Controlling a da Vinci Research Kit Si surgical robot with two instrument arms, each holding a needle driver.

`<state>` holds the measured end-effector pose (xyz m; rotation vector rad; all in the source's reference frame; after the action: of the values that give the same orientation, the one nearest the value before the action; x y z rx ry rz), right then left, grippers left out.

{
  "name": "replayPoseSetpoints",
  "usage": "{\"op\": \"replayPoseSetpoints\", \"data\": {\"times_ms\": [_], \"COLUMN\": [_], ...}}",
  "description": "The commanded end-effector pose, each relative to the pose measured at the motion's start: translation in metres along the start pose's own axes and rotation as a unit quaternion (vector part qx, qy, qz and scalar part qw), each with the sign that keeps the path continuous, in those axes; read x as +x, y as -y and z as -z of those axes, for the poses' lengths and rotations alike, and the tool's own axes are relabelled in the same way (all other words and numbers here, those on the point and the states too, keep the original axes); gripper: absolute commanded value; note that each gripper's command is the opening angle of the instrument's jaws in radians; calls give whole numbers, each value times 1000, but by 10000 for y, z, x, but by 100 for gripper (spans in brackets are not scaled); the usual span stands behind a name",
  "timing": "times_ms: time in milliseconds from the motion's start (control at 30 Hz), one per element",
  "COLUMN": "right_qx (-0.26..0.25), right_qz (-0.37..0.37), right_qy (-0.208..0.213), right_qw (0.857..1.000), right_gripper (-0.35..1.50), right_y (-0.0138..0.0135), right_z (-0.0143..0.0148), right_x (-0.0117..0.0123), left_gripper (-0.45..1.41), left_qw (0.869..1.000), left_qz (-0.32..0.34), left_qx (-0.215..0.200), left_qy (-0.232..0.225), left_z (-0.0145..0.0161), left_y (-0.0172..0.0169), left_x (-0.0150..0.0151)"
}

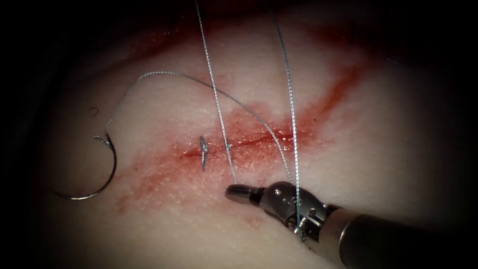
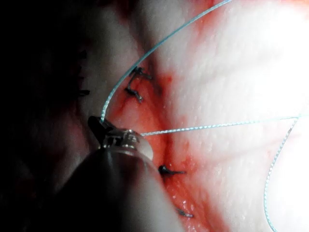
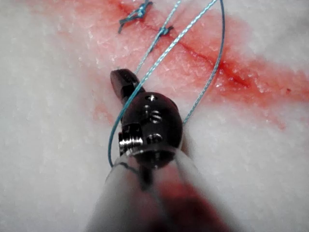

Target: Wound Closure

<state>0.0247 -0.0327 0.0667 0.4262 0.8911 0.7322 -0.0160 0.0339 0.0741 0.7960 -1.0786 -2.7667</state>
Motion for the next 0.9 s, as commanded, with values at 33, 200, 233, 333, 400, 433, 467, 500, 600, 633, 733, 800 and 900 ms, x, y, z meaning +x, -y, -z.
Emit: {"op": "replayPoseSetpoints", "data": {"times_ms": [33, 200, 233, 333, 400, 433, 467, 500, 600, 633, 733, 800, 900], "right_qx": [3, 5, 11, 20, 21, 21, 21, 21, 27, 27, 34, 43, 32], "right_qz": [-3, -27, -30, -35, -34, -35, -35, -38, -44, -44, -47, -53, -30], "right_qy": [1, 6, 11, 18, 20, 21, 21, 21, 22, 22, 3, -20, -51], "right_qw": [1000, 1000, 999, 999, 999, 999, 999, 999, 998, 998, 998, 997, 998], "right_gripper": [-35, -35, -35, -35, -35, -35, -35, -35, -35, -35, -35, -35, 10], "right_y": [6, 10, 16, 29, 35, 35, 35, 35, 35, 35, 31, 27, 21], "right_z": [-7, -2, 1, 8, 8, 8, 8, 8, 9, 9, 8, 10, 12], "right_x": [-2, -1, -4, -7, -7, -6, -5, -4, -5, -5, 3, 11, 22], "left_gripper": [-45, -45, -45, -45, -45, -45, -45, -45, -45, -45, -45, -45, -45], "left_qw": [1000, 1000, 1000, 1000, 1000, 1000, 1000, 1000, 1000, 1000, 1000, 1000, 1000], "left_qz": [0, 1, 1, -2, -2, -2, -2, -2, -2, -2, -2, -4, 4], "left_qx": [0, 5, 5, 5, 5, 5, 5, 5, 5, 5, 6, 7, 6], "left_qy": [0, 2, 4, 5, 6, 6, 6, 6, 7, 7, 7, -4, -25], "left_z": [-9, -9, -10, -10, -10, -10, -9, -9, -9, -10, -10, -8, -2], "left_y": [0, 2, 3, 4, 3, 3, 2, 2, 2, 2, 1, -3, -11], "left_x": [1, 0, 0, 0, 0, 0, 0, 0, 0, 0, 1, 4, 12]}}
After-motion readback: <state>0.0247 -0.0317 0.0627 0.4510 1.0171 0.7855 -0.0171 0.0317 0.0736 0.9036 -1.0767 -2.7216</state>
